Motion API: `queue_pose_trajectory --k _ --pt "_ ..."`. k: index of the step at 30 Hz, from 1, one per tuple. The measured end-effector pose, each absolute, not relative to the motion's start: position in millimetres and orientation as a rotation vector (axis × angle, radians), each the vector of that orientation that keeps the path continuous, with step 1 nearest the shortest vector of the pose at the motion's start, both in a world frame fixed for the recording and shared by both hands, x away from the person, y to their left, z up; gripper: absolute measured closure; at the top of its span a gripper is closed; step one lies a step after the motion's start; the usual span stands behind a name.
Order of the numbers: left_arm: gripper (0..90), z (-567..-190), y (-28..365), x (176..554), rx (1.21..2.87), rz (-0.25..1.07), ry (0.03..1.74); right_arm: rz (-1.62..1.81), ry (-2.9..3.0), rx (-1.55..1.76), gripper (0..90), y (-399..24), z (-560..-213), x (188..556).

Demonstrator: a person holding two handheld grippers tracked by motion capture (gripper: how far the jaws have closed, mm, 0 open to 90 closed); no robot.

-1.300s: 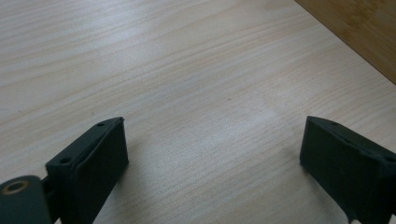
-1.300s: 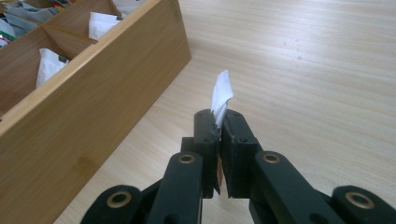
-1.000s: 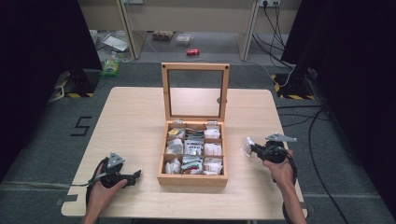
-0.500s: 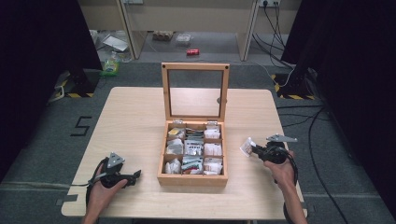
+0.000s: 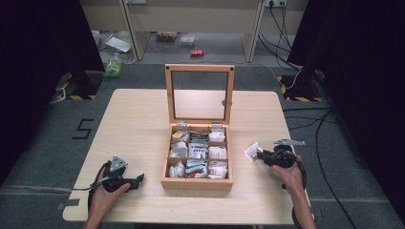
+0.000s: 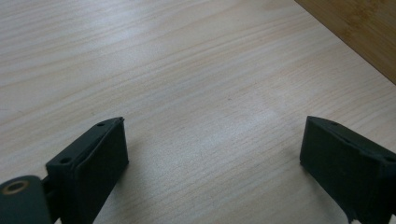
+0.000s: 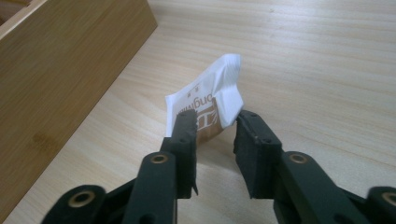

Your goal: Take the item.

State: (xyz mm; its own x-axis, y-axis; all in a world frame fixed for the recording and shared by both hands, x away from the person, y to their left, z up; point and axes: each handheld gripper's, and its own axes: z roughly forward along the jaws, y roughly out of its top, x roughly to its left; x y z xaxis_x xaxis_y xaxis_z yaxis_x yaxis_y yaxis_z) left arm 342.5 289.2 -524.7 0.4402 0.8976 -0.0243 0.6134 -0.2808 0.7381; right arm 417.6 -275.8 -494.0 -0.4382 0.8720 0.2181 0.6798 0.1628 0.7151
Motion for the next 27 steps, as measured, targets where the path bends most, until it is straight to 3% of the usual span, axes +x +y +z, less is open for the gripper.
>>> queue_pose_trajectory --k 27 --pt "7.1 -525 289 342 2.006 0.528 1.266 1.18 2.117 1.508 48.4 -269 -479 417"
